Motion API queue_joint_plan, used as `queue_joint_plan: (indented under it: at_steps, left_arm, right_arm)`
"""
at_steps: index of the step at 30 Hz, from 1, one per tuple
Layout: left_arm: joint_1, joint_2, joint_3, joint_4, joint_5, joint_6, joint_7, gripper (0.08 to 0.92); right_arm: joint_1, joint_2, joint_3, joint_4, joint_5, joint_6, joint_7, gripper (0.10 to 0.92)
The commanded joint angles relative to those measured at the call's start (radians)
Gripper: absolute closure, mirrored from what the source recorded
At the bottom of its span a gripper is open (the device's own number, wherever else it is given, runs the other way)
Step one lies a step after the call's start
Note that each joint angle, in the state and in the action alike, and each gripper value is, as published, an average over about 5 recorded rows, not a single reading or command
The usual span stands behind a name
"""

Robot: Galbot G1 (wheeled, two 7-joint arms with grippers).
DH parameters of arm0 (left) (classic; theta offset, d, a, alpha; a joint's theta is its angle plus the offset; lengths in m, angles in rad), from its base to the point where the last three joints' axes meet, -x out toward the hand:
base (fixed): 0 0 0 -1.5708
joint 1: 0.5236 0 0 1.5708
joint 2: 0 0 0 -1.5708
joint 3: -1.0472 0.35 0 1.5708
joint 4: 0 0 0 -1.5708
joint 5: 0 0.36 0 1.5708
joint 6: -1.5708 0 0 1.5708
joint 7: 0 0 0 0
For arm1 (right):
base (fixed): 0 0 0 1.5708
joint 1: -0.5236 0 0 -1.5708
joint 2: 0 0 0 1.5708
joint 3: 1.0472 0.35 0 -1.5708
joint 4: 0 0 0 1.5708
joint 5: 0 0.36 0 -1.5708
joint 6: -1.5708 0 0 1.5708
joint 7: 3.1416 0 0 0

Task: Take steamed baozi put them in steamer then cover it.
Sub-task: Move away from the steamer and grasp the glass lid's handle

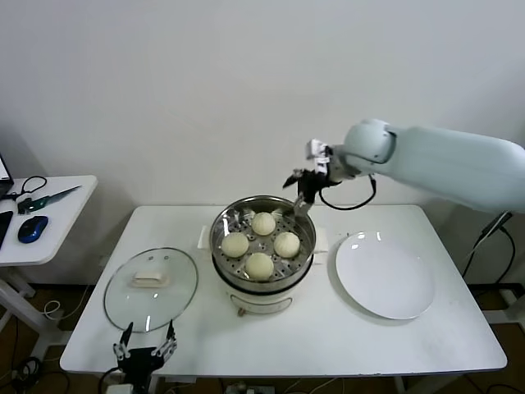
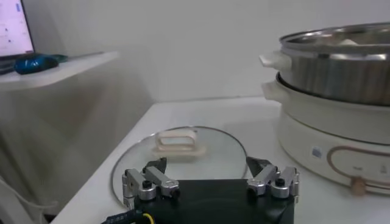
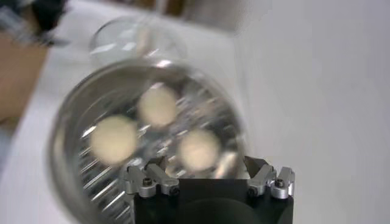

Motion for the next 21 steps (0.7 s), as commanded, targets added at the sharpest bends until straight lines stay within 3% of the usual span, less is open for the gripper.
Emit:
queue_joint_plan:
  at_steps: [1, 5, 9, 15, 21]
  left_arm:
    - [-0.022, 0.009, -0.001, -0.014, 0.001, 0.026, -0.022, 0.177]
    - [-0.045, 0.025, -0.005, -0.023, 0.002, 0.043, -0.024, 0.177]
    - [-0.073, 0.032, -0.007, -0.025, 0.005, 0.040, -0.036, 0.177]
    - [-0.107, 0.042, -0.007, -0.011, 0.060, 0.016, -0.042, 0.177]
    - [-0.124, 0.057, -0.015, 0.008, 0.097, -0.046, -0.043, 0.177]
  right_arm:
    - [-0.660, -0.352, 0.856, 0.128, -0.079, 0.043, 0.423, 0.203]
    - [-1.019, -0.433, 1.166, 0.208, -0.129, 0.096, 0.493, 0.203]
    - [-1.438, -0.416, 1.554, 0.243, -0.211, 0.156, 0.516, 0.203]
    - [-1.920, -0.266, 1.988, 0.286, -0.293, 0.235, 0.450, 0.203]
    - [-2.152, -0.056, 2.122, 0.265, -0.337, 0.471, 0.395, 0.203]
